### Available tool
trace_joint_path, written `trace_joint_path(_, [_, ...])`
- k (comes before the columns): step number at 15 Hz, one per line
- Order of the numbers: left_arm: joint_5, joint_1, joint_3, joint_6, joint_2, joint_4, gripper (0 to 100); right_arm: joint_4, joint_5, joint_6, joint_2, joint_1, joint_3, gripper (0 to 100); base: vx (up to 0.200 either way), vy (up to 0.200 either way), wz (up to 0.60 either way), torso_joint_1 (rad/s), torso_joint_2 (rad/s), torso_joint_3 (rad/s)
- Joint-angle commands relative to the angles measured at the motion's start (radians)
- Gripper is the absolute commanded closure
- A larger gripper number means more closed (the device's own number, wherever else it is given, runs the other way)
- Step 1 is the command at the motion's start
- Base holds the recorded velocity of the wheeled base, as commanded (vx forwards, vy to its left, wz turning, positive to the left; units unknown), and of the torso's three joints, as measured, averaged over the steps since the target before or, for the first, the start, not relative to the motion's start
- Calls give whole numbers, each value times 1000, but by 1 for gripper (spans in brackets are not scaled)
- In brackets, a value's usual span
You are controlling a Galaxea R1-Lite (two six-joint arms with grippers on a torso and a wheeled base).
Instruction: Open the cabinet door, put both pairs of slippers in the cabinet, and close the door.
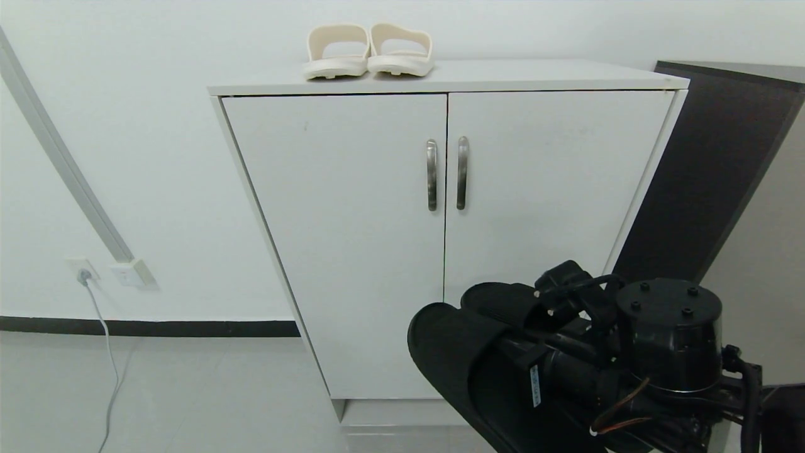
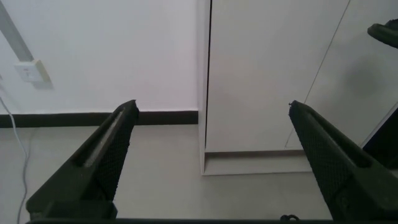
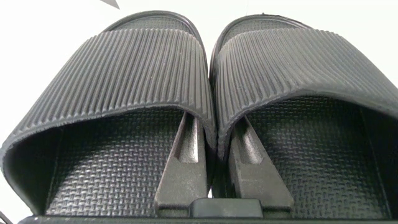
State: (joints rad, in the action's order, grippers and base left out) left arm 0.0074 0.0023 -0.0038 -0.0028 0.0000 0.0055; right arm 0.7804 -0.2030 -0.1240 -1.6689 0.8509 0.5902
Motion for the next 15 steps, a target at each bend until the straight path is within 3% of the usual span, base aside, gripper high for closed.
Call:
trace_joint_path(1, [0,1,1,-6,0,-1,0,0,0,0,-2,1,-1,100,0,0,0,0,0,0])
trace_joint_path(3, [-1,1,-33,-20,5,-29,0,0,-1,1,0,1,-1,100,0,0,0,0,0,0])
trace_joint_path(5, [-4,1,-148,-69,63,-4,0,0,0,9,-2,1,-1,100,0,0,0,0,0,0])
trace_joint_path(6, [-9,-1,-154,-68,109,7,0,0,-1,14,-3,1,-1,100,0,0,0,0,0,0])
trace_joint_path(9, [-152,-1,-147,-66,215,4,0,0,-1,15,-11,2,-3,100,0,0,0,0,0,0])
trace_joint_path(11, [-188,-1,-150,-65,279,-4,0,2,0,32,-17,4,-15,100,0,0,0,0,0,0])
trace_joint_path(12, [-239,-1,-170,-66,360,-27,0,2,4,43,-23,4,-17,100,0,0,0,0,0,0])
trace_joint_path(15, [-284,-10,-174,-63,540,-176,0,23,8,44,-52,7,-17,100,0,0,0,0,0,0])
